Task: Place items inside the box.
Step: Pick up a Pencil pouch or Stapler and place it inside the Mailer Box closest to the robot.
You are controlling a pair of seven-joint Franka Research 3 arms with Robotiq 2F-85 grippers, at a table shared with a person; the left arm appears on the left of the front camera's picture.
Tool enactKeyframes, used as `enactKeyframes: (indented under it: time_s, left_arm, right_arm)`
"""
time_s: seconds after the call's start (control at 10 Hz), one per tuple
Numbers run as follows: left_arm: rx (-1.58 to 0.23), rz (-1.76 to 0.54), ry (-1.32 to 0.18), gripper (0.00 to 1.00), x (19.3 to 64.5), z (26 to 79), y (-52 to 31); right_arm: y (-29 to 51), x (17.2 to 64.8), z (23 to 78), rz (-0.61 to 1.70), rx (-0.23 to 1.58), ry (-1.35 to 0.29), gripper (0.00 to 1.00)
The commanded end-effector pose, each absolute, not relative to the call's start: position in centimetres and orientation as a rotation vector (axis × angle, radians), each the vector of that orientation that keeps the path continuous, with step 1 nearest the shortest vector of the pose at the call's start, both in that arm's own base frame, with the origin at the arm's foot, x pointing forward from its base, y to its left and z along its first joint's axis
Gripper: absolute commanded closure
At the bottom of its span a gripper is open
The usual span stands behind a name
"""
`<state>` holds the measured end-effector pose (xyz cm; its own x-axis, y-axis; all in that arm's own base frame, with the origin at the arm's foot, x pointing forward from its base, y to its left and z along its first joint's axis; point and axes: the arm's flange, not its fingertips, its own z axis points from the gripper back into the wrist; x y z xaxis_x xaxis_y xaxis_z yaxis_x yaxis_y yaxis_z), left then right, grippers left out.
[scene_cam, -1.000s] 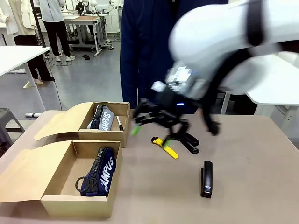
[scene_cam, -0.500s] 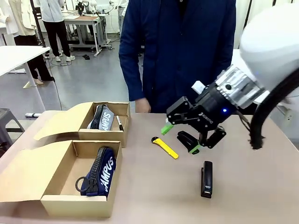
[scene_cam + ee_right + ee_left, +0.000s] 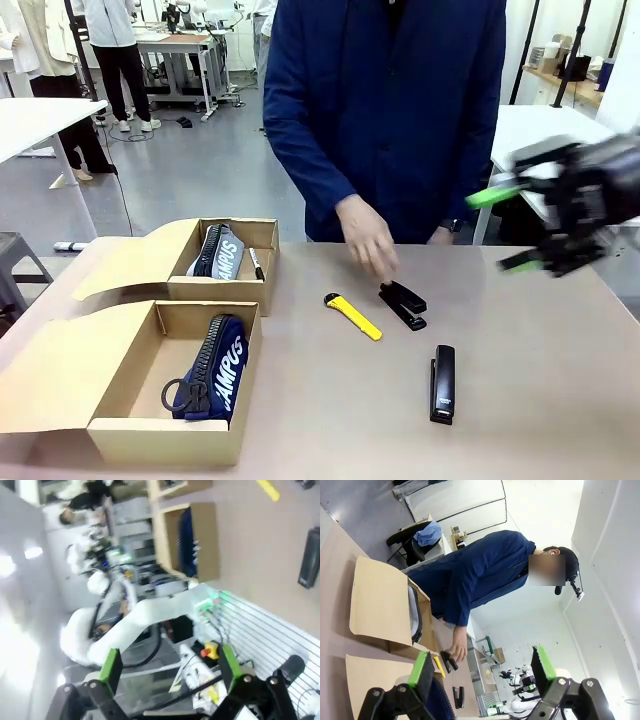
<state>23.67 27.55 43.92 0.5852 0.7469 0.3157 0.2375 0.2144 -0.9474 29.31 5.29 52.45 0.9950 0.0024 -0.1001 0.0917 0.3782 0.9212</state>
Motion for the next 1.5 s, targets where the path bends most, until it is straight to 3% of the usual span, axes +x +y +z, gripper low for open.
enactKeyframes:
  time_s: [0.0,0.1,0.3,0.4,0.5,0.6,1.4]
  left_arm:
    - [-1.358,0.419,-0.968,0.0,23.8,43.9,27.4]
    - [-1.358,0.419,-0.968,0.0,23.8,43.9,27.4]
    - [-1.358,0.419,-0.968,0.0,23.8,43.9,27.4]
    - [-1.358,0.419,-0.968,0.0,23.8,43.9,27.4]
    - [-1.358,0.419,-0.968,0.0,23.8,43.9,27.4]
    - [-1.358,0.419,-0.968,0.0,23.8,43.9,27.4]
    - [-1.358,0.419,-0.968,0.0,23.8,43.9,27.4]
  right_arm:
    - [-4.8,28.2,49.5,0.075,1.324,0.15,0.0]
    - [-8.8,27.0,47.6,0.141,1.408,0.148,0.0]
    - [-14.3,25.3,42.5,0.006,1.567,0.007,0.0]
    - [-14.4,25.1,41.1,-0.005,1.582,-0.074,0.0]
    - [-11.4,26.5,39.5,-0.186,1.461,-0.087,0.0]
    - [-14.4,23.1,42.4,-0.019,1.57,-0.018,0.0]
    - [-14.4,23.1,42.4,-0.019,1.57,-0.018,0.0]
